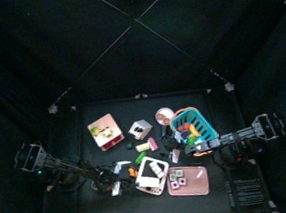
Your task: Grab cleaver with other hand
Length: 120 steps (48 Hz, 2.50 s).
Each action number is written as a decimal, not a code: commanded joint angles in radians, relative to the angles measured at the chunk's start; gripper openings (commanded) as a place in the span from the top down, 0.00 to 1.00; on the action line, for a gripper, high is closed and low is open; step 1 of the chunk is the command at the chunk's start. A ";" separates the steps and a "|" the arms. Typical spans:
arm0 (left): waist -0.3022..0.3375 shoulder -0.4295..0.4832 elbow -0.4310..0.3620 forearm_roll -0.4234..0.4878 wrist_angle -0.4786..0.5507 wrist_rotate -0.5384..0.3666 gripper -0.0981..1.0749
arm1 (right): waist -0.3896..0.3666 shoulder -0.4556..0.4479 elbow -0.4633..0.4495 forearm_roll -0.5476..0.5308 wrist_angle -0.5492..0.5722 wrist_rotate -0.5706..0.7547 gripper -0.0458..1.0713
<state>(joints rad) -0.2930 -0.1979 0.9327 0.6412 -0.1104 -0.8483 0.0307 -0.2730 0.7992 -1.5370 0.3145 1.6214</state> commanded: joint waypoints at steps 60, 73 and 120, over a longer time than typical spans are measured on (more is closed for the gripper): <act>0.144 -0.135 -0.034 -0.620 -0.156 -0.006 0.44 | 0.206 0.023 -0.069 -0.259 -0.012 -0.014 0.06; 0.144 -0.133 -0.031 -0.626 -0.156 -0.006 0.44 | 0.192 0.025 -0.071 -0.256 -0.011 -0.012 0.16; 0.167 -0.133 -0.012 -0.624 -0.158 0.000 0.37 | 0.153 0.023 -0.060 -0.233 -0.012 -0.012 0.61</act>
<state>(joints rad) -0.1289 -0.3298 0.9311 0.0015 -0.2623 -0.8514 0.1856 -0.2316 0.7547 -1.7687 0.2991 1.6061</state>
